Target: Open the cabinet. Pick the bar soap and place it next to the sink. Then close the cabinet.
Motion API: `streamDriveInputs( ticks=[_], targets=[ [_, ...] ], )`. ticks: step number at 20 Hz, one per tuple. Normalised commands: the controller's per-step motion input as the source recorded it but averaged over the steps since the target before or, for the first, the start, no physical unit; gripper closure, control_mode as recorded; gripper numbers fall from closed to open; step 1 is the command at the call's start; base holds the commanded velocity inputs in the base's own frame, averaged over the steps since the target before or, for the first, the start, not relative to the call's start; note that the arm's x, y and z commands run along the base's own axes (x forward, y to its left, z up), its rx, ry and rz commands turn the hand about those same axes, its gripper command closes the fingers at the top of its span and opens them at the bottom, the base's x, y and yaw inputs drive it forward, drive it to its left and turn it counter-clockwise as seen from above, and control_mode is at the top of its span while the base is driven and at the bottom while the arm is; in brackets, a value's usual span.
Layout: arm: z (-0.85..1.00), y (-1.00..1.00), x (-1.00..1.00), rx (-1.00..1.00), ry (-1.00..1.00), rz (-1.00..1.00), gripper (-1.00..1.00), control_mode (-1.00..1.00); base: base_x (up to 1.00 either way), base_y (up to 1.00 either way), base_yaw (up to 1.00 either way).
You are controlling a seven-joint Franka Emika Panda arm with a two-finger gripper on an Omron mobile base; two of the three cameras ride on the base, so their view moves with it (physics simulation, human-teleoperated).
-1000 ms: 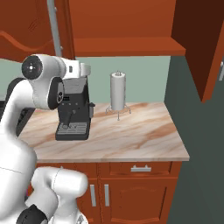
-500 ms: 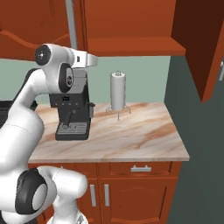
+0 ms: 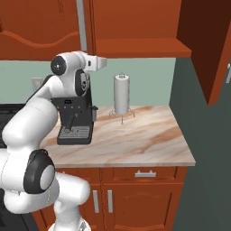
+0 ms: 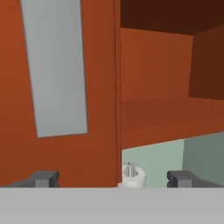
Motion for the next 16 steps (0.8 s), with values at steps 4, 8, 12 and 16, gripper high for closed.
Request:
streamDriveInputs(
  ticks=[4,8,12,16],
  targets=[
    [0.01,-0.23,0.42,0.03,0.00,0.11,-1.00,-1.00,0.00,0.00,0.00],
    [0.02,-0.22,0.50,0.01,0.00,0.11,-1.00,-1.00,0.00,0.00,0.00],
    [0.21,-0.20,0.42,0.00,0.02,0.11,-1.00,-1.00,0.00,0.00,0.00],
    [0.22,-0.11,0.24,0.00,0.05,0.12,-1.00,-1.00,0.00,0.00,0.00]
  ],
)
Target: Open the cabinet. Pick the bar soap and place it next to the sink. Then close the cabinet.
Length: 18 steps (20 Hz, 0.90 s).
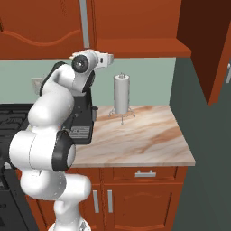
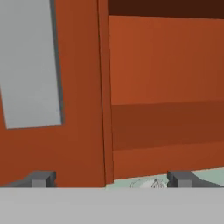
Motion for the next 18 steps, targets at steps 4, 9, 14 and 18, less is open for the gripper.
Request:
streamDriveInputs(
  ticks=[4,9,14,18],
  targets=[
    [0.09,-0.08,0.19,0.00,0.05,0.10,-1.00,-1.00,0.00,0.00,0.00],
    [0.01,-0.03,0.09,0.00,0.01,0.08,-1.00,-1.00,0.00,0.00,0.00],
    [0.03,-0.06,0.00,0.00,0.00,0.03,-1.00,-1.00,0.00,0.00,0.00],
    [0.02,-0.13,0.00,0.00,0.00,0.00,-1.00,-1.00,0.00,0.00,0.00]
  ],
)
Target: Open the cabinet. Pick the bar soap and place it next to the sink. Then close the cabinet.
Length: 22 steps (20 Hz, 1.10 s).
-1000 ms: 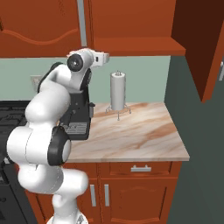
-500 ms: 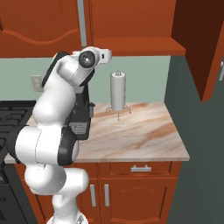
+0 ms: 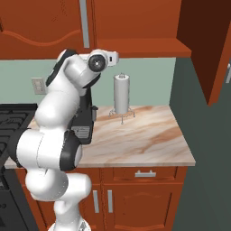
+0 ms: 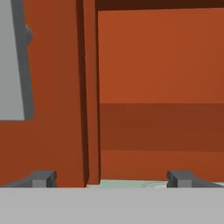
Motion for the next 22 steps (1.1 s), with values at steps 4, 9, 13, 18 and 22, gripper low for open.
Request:
streamDriveInputs(
  ticks=[4,9,13,18,22],
  targets=[
    [0.13,-0.23,-0.17,0.00,0.00,0.00,-1.00,-1.00,0.00,0.00,0.00],
    [0.23,-0.26,-0.24,0.00,0.00,0.00,-1.00,-1.00,0.00,0.00,0.00],
    [0.30,-0.25,-0.36,0.00,0.00,0.00,-1.00,-1.00,0.00,0.00,0.00],
    [0.11,-0.14,-0.48,0.00,0.03,0.00,-1.00,-1.00,0.00,0.00,0.00],
    [0.03,-0.06,-0.63,0.00,0.00,0.00,-1.00,-1.00,0.00,0.00,0.00]
  ],
)
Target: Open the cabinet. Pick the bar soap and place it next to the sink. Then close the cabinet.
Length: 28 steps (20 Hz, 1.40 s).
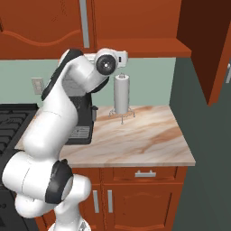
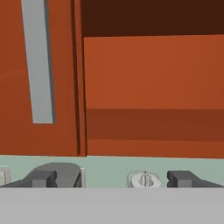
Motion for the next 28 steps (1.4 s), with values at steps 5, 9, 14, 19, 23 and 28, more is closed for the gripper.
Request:
streamDriveInputs(
  ticks=[5,9,14,19,23,28],
  targets=[
    [0.03,-0.06,-0.76,0.00,0.00,0.00,-1.00,-1.00,0.00,0.00,0.00],
    [0.13,-0.08,-0.80,0.00,0.00,0.00,-1.00,-1.00,0.00,0.00,0.00],
    [0.33,-0.21,-0.77,0.00,-0.02,-0.03,-1.00,-1.00,0.00,0.00,0.00],
    [0.25,-0.18,-0.74,0.00,0.00,-0.05,-1.00,-1.00,0.00,0.00,0.00],
    [0.15,-0.19,-0.71,0.00,0.00,-0.04,-1.00,-1.00,0.00,0.00,0.00],
    [0.12,-0.24,-0.65,0.00,0.00,-0.15,-1.00,-1.00,0.00,0.00,0.00]
  ],
)
